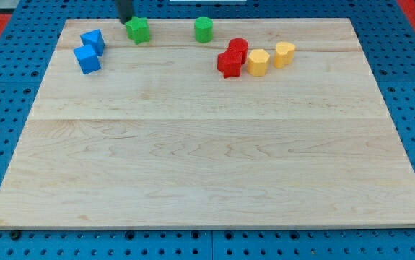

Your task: Push the green circle slightly downwards

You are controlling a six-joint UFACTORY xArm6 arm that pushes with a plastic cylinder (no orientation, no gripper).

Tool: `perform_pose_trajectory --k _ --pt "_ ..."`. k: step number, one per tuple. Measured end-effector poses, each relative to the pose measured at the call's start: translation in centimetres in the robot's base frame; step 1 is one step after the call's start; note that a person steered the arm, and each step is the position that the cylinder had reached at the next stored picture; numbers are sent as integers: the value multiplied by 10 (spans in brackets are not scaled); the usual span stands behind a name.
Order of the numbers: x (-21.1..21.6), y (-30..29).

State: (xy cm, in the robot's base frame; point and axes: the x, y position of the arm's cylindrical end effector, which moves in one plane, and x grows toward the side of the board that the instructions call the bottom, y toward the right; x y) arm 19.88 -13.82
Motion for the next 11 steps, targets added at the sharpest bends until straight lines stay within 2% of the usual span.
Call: perform_pose_trajectory --k 2,4,5,6,9,11 --pt "45 59" --pt "-7 81" --pt "-7 100" --pt "-5 151" --pt "35 165" --pt "36 165"
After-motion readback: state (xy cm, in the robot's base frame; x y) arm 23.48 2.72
